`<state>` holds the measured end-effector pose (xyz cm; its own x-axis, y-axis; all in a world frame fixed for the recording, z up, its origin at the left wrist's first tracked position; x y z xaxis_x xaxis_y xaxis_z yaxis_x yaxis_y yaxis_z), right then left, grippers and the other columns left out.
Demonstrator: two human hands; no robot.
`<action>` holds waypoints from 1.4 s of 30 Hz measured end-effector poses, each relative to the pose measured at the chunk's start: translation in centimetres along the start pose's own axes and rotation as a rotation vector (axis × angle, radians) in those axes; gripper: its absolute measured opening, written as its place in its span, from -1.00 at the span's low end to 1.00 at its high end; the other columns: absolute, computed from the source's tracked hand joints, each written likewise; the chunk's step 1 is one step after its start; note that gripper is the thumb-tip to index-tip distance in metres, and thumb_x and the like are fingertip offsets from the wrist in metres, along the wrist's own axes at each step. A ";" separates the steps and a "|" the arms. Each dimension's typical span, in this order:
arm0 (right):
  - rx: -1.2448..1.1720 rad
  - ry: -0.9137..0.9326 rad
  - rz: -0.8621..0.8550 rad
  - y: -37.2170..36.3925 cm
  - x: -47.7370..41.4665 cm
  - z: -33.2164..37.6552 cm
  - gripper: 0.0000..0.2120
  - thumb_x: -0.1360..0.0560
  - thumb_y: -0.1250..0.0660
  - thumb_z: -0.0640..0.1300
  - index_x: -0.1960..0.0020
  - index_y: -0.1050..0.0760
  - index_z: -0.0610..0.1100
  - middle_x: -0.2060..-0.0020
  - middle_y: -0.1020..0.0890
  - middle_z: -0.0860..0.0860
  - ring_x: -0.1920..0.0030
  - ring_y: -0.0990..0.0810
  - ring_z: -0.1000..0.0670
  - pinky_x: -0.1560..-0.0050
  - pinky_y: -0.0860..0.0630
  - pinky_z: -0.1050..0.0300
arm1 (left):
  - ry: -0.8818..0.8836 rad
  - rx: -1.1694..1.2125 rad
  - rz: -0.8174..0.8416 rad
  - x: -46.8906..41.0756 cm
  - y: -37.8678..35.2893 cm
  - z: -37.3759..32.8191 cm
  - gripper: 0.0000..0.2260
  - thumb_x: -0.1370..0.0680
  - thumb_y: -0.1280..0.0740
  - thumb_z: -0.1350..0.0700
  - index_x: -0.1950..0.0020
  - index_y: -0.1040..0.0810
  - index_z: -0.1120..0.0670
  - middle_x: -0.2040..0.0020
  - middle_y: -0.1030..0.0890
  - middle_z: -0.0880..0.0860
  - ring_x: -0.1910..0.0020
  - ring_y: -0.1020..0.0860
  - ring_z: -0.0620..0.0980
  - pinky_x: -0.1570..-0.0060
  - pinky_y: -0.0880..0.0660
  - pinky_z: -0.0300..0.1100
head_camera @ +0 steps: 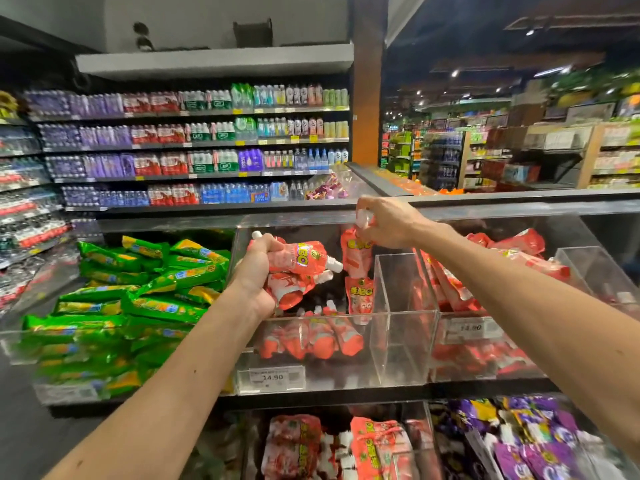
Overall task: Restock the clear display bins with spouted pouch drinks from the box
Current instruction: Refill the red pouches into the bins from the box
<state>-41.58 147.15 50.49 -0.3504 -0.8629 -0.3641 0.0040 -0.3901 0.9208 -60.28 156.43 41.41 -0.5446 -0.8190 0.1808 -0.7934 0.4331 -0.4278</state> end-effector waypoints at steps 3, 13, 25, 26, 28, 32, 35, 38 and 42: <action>0.069 0.041 0.066 -1.2 -0.4 0.4 -0.81 -0.53 -0.29 -0.09 -0.12 -0.44 -0.09 0.05 -0.57 -0.06 0.07 -0.56 -0.19 0.21 -0.40 0.04 | 0.010 -0.026 -0.019 -0.3 -0.2 0.0 -0.78 -0.46 -0.35 0.12 -0.07 -0.54 0.13 -0.08 -0.66 0.26 0.00 -0.65 0.25 -0.04 -0.59 0.19; -0.079 0.066 0.114 -1.6 0.7 1.7 -0.82 -0.50 -0.38 -0.08 -0.07 -0.53 -0.09 0.14 -0.60 -0.05 0.17 -0.59 -0.10 0.25 -0.50 0.11 | 0.019 -0.077 0.004 -0.6 -0.7 0.6 -0.86 -0.46 -0.33 0.14 -0.01 -0.53 0.08 -0.03 -0.62 0.20 0.09 -0.62 0.19 0.38 -0.59 0.00; 0.261 -0.313 0.715 -6.1 0.9 0.5 -0.80 -0.50 -0.47 -0.06 0.05 -0.61 -0.19 0.30 -0.69 -0.06 0.12 -0.73 -0.09 -0.10 -0.63 -0.06 | 0.011 -0.151 -0.027 -0.4 -0.5 0.5 -0.88 -0.47 -0.34 0.12 0.01 -0.54 0.07 -0.04 -0.64 0.20 0.13 -0.63 0.18 0.40 -0.58 -0.03; 0.253 -0.336 0.752 -6.3 0.8 0.5 -0.81 -0.51 -0.46 -0.05 0.04 -0.61 -0.18 0.23 -0.71 -0.07 0.08 -0.73 -0.09 -0.14 -0.62 -0.08 | 0.015 -0.156 -0.024 -0.5 -0.5 0.6 -0.88 -0.47 -0.35 0.12 0.01 -0.54 0.07 -0.05 -0.65 0.20 0.12 -0.64 0.18 0.39 -0.59 -0.01; 0.294 -0.321 0.729 -6.2 0.3 0.7 -0.80 -0.53 -0.44 -0.05 0.09 -0.59 -0.20 0.20 -0.71 -0.06 0.08 -0.72 -0.06 -0.08 -0.64 -0.01 | 0.027 -0.152 -0.016 -0.5 -0.5 1.0 -0.80 -0.47 -0.36 0.12 -0.08 -0.54 0.10 -0.10 -0.65 0.22 0.09 -0.65 0.19 0.40 -0.59 0.01; 0.430 -0.206 0.508 -5.7 -0.2 1.8 -0.82 -0.53 -0.44 -0.09 0.12 -0.54 -0.19 0.34 -0.51 0.01 0.16 -0.56 -0.03 0.38 -0.43 0.19 | 0.037 -0.130 -0.019 -0.6 -0.2 1.2 -0.58 -0.44 -0.39 0.12 -0.29 -0.50 0.14 -0.11 -0.65 0.23 0.04 -0.66 0.21 0.28 -0.63 0.12; 0.428 -0.173 0.455 -5.9 -0.3 1.5 -0.88 -0.50 -0.45 -0.16 -0.02 -0.60 -0.16 0.32 -0.53 -0.01 0.21 -0.58 -0.08 0.40 -0.43 0.17 | 0.032 -0.128 -0.018 -0.4 -0.3 1.1 -0.61 -0.45 -0.39 0.13 -0.27 -0.51 0.16 -0.10 -0.66 0.24 0.00 -0.67 0.23 0.15 -0.63 0.23; 0.317 -0.247 0.546 -6.2 -0.5 0.7 -0.81 -0.47 -0.49 -0.10 0.21 -0.54 -0.18 0.44 -0.64 -0.01 0.23 -0.72 -0.08 0.25 -0.61 0.14 | 0.024 -0.149 -0.018 -0.3 -0.4 0.9 -0.63 -0.46 -0.39 0.13 -0.25 -0.52 0.16 -0.08 -0.66 0.24 0.03 -0.67 0.22 0.10 -0.62 0.26; 0.235 -0.280 0.532 -5.9 -0.4 0.5 -0.74 -0.49 -0.43 -0.01 0.25 -0.49 -0.14 0.50 -0.61 -0.05 0.30 -0.72 -0.11 0.09 -0.67 0.00 | 0.025 -0.148 -0.006 0.2 -0.8 1.0 -0.69 -0.47 -0.38 0.15 -0.20 -0.55 0.18 -0.07 -0.66 0.23 0.07 -0.67 0.21 0.14 -0.63 0.22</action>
<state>-41.96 149.96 45.29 -0.5885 -0.7901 0.1715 0.0507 0.1756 0.9832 -59.49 155.51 40.94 -0.5452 -0.8128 0.2053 -0.8269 0.4810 -0.2913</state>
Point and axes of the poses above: each hand's wrist, its own x-axis away from the middle knuckle, its own y-axis out of the back of the hand, z = x × y, the point moved 7 cm from there along -x, towards the middle knuckle
